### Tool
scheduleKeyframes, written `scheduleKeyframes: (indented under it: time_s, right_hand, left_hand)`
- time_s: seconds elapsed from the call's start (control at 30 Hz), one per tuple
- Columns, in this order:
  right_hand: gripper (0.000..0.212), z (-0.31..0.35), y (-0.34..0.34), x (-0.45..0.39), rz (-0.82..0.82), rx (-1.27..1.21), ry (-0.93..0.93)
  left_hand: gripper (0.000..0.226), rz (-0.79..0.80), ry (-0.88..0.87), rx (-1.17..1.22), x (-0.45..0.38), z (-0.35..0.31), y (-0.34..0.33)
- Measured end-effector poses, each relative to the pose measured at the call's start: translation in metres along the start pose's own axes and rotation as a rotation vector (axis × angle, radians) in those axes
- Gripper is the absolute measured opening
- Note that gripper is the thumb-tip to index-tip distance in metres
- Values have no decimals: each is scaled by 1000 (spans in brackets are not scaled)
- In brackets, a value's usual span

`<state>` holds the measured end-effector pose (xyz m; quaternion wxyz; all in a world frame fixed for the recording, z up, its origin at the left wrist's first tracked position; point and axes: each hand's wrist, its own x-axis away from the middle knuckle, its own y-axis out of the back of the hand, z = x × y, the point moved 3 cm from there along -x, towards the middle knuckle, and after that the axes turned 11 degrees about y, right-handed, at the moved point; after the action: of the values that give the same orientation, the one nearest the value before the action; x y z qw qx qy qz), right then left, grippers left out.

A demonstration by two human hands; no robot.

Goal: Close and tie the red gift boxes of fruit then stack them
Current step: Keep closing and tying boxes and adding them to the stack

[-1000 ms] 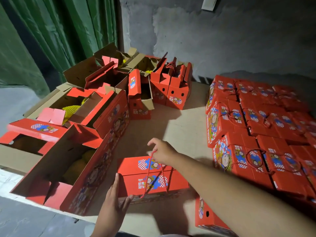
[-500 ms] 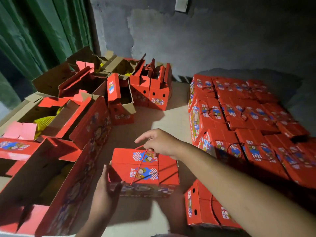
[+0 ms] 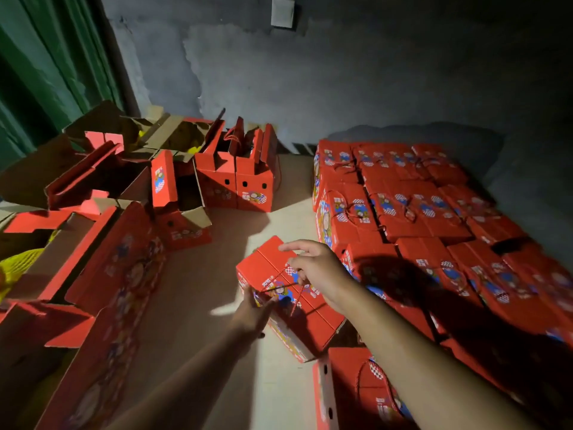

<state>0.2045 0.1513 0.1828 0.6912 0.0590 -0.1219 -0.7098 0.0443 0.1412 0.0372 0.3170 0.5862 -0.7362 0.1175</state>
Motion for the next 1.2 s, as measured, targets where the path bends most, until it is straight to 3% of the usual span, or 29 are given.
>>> scheduleKeyframes:
  time_s: [0.07,0.3,0.6,0.77,0.93,1.07,1.2]
  right_hand:
    - [38,-8,12,2,-54,-39,-18]
    - [34,-25,46,11,-197,-126,-84]
    - [30,-46,63,25,-346,-180,-84]
    - [26,-45,79,12,-313,-52,-68]
    - [34,-68,74,-15,-356,266,-101]
    - [37,-101,62,-36,-433,410,-138]
    - [30,-143,54,-45,-471,441,-192]
  left_hand:
    - [64,50,23,16,-9,-14,-16]
    - [77,162,115,-73,-25,-45,-60]
    - [78,285,-49,-146,-30,-74,-90]
    - [72,289,-19,-116,-34,-72,-99]
    - [98,339,-90,-123,-34,-69,-88]
    - [80,370,-69,-37,-42,-63,-78]
    - [77,296,-122,-113,-55,-61,-64]
